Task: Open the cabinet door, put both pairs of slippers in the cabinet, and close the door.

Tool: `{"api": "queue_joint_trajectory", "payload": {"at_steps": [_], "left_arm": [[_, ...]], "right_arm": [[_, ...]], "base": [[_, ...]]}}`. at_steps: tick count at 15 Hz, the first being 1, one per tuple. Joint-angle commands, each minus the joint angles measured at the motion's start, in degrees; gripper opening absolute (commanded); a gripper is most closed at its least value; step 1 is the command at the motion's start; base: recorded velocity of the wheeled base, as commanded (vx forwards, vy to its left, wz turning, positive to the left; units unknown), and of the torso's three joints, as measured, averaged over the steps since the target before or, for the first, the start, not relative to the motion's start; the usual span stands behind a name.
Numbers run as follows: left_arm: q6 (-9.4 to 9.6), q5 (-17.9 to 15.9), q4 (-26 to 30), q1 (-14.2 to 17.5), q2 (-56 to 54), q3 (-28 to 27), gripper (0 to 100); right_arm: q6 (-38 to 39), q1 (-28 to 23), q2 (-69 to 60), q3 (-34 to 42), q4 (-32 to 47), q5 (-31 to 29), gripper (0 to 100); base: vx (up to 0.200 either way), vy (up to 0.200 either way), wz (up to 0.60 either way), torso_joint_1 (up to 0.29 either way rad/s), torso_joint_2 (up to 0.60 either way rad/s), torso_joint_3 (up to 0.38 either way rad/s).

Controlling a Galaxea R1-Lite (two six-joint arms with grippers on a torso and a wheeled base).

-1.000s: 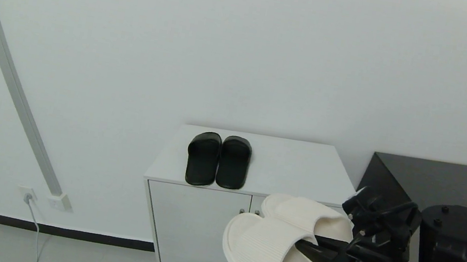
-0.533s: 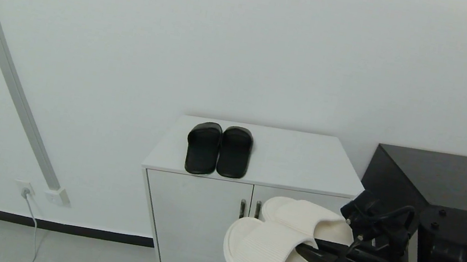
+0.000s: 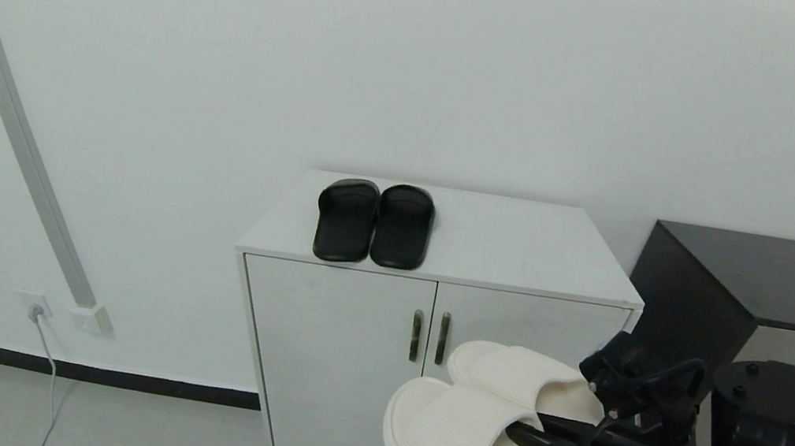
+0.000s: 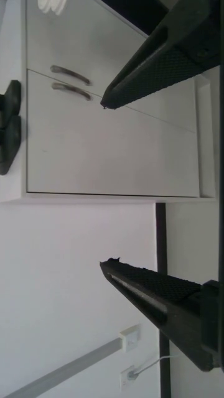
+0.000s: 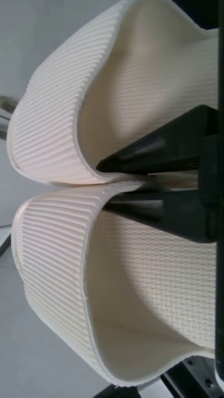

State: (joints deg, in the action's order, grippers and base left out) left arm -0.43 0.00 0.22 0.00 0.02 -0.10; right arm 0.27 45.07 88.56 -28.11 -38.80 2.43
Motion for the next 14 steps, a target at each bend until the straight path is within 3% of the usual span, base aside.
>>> {"api": "queue_joint_trajectory", "payload": {"at_steps": [1,14], "left_arm": [[-0.01,0.00,0.04,0.00,0.06,0.01,100],[-0.28,-0.09,0.04,0.00,0.06,-0.08,100]], "right_arm": [[0.00,0.11,-0.06,0.16,-0.05,0.04,0],[-1.67,0.20,0.47,1.83,-1.89,0.39,0]], "base": [[0.000,0.000,0.00,-0.222,0.55,0.325],[0.000,0.000,0.00,-0.182,0.51,0.325]]}}
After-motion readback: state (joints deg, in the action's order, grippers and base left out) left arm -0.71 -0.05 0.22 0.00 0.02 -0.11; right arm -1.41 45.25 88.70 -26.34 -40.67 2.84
